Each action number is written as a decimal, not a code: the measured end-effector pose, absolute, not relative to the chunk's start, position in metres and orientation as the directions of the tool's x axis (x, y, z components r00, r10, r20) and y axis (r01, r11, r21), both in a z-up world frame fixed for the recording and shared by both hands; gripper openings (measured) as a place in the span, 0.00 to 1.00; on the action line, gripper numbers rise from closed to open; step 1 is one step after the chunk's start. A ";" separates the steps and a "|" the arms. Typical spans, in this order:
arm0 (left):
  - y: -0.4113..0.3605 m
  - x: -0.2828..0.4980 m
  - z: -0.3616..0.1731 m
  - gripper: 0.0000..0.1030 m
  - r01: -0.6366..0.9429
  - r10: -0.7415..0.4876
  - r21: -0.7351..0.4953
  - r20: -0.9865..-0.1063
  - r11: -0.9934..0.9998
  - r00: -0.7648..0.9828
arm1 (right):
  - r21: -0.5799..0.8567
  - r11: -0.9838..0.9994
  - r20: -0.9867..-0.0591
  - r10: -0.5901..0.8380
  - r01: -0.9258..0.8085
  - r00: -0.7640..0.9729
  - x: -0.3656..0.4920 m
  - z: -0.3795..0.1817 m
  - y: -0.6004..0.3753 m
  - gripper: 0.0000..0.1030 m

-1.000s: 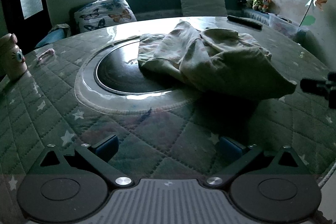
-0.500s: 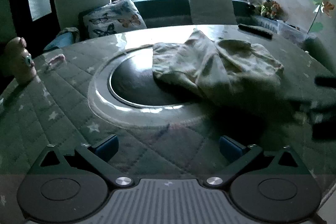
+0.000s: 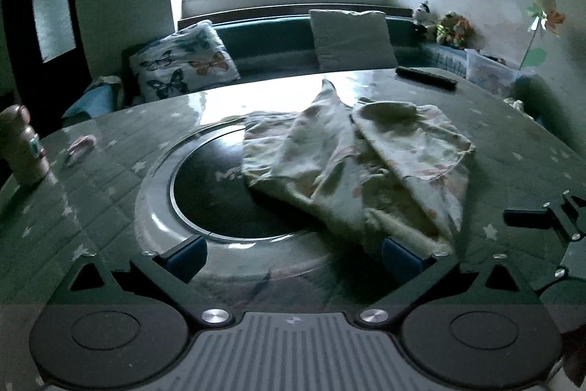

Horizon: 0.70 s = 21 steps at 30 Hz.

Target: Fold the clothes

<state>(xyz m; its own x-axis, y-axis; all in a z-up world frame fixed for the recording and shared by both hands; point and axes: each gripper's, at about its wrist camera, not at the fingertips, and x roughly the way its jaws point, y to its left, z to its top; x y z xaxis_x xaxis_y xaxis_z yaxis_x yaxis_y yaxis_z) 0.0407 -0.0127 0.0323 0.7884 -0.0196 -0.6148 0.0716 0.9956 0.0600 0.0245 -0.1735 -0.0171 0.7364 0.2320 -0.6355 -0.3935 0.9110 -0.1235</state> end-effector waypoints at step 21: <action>-0.025 0.071 -0.004 1.00 0.128 -0.026 0.100 -0.677 0.987 0.736 | -0.080 0.907 -0.597 0.288 -0.413 0.749 0.035 0.007 -0.190 1.00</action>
<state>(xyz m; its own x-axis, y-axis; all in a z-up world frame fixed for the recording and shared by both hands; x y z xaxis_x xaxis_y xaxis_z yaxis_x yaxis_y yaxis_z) 0.0708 -0.0250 -0.0040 0.7356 -0.0264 -0.6769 0.1278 0.9867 0.1004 0.0351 -0.1899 0.0066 0.7489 0.2885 -0.5965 -0.4132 0.9071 -0.0801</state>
